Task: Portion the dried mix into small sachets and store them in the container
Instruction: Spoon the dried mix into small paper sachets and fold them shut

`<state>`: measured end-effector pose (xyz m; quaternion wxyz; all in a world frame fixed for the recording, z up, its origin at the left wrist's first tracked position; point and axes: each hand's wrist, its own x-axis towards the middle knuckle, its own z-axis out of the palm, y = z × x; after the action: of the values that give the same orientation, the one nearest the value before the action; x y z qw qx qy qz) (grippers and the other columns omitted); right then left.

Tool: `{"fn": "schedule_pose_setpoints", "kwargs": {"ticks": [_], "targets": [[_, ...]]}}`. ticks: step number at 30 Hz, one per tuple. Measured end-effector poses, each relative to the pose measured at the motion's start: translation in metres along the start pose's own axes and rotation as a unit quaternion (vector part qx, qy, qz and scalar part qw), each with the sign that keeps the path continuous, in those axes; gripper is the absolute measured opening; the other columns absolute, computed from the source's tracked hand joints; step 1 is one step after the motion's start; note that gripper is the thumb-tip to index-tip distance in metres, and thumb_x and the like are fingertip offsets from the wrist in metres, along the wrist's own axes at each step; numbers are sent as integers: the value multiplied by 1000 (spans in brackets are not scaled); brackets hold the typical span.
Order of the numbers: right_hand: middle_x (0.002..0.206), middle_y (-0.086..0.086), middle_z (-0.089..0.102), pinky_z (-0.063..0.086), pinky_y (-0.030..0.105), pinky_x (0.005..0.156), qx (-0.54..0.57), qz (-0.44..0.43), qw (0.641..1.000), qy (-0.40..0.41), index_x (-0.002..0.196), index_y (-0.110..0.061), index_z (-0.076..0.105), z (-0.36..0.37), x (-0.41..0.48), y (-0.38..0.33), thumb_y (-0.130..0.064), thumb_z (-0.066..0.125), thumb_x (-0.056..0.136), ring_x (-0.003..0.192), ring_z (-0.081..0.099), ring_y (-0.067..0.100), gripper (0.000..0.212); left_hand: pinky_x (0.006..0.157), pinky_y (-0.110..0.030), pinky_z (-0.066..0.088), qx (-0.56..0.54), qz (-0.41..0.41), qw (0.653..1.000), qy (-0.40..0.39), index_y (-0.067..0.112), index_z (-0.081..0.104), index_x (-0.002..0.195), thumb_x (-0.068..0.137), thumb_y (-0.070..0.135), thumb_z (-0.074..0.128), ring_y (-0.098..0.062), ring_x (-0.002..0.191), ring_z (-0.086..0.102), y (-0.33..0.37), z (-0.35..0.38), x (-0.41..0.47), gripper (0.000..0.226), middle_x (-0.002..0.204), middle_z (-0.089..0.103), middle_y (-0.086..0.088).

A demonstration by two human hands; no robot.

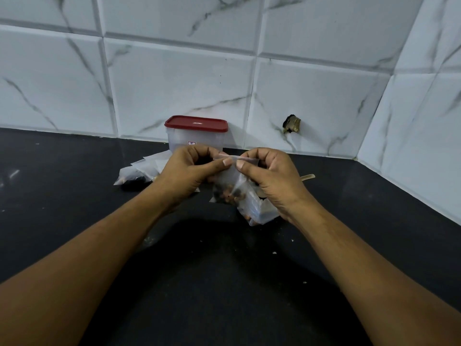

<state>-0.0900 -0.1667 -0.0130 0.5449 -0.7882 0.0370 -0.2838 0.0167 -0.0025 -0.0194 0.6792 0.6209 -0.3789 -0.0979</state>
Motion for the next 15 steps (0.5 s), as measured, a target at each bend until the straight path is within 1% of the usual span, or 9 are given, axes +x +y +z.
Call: {"fn": "schedule_pose_setpoints", "kwargs": {"ticks": [2, 5, 6, 7, 9, 10, 12, 14, 15], "targets": [[80, -4, 74, 51, 23, 74, 6, 2, 1000, -3, 97, -12, 77, 1, -1, -1, -16, 76, 93, 75, 65, 3, 5, 85, -47, 57, -11, -7, 1000, 10, 10, 76, 91, 79, 26, 79, -32, 92, 64, -1, -2, 1, 21, 96, 76, -17], [79, -2, 72, 52, 22, 71, 23, 15, 1000, -3, 93, -15, 76, 2, -2, -3, -20, 78, 92, 74, 63, 7, 5, 89, -52, 53, -13, -6, 1000, 19, 10, 77, 93, 80, 26, 79, -33, 90, 61, -2, -3, 1, 20, 100, 71, -31], [78, -1, 71, 52, 21, 69, 29, 18, 999, 4, 90, -15, 75, 1, -2, -4, -19, 78, 92, 73, 62, 9, 5, 90, -54, 53, -14, -7, 1000, 22, 12, 77, 92, 83, 25, 78, -33, 89, 62, -2, -3, 1, 17, 99, 72, -29], [77, 1, 70, 52, 20, 67, 33, 20, 999, 11, 88, -15, 75, 1, -3, -5, -18, 79, 91, 72, 62, 9, 5, 90, -53, 54, -13, -9, 1000, 26, 13, 76, 92, 86, 23, 77, -31, 87, 64, -2, -3, 2, 12, 94, 74, -22], [78, 2, 70, 52, 19, 65, 34, 23, 999, 19, 87, -15, 74, 1, -4, -7, -14, 78, 91, 71, 62, 10, 6, 84, -46, 56, -4, -12, 1000, 22, 13, 74, 94, 93, 19, 73, -23, 82, 68, -3, -3, 2, 5, 88, 75, -11], [78, 3, 70, 52, 20, 65, 33, 25, 999, 22, 87, -15, 74, 1, -4, -8, -14, 78, 91, 70, 62, 9, 6, 83, -43, 57, -2, -10, 1000, 13, 13, 73, 95, 95, 18, 71, -22, 82, 69, -3, -2, 2, 5, 88, 76, -9], [76, 3, 68, 51, 24, 62, 30, 30, 999, 31, 85, -17, 73, 0, -5, -9, -15, 78, 91, 68, 60, 11, 8, 80, -38, 58, 1, -6, 1000, 1, 11, 74, 99, 96, 19, 70, -23, 84, 70, -3, -1, 1, 9, 94, 77, -14], [76, 4, 67, 49, 32, 61, 29, 35, 998, 33, 85, -17, 74, -1, -5, -9, -16, 78, 91, 68, 58, 18, 8, 73, -30, 61, -5, -5, 1000, 0, 8, 74, 104, 94, 17, 71, -20, 85, 72, -2, 0, 1, 14, 98, 78, -14], [76, 4, 67, 49, 34, 63, 30, 34, 999, 30, 85, -17, 74, -1, -5, -9, -15, 79, 91, 70, 58, 21, 8, 71, -27, 61, -12, -6, 1000, -2, 7, 74, 105, 93, 15, 72, -19, 85, 74, -2, 0, 1, 15, 97, 79, -13]]}}
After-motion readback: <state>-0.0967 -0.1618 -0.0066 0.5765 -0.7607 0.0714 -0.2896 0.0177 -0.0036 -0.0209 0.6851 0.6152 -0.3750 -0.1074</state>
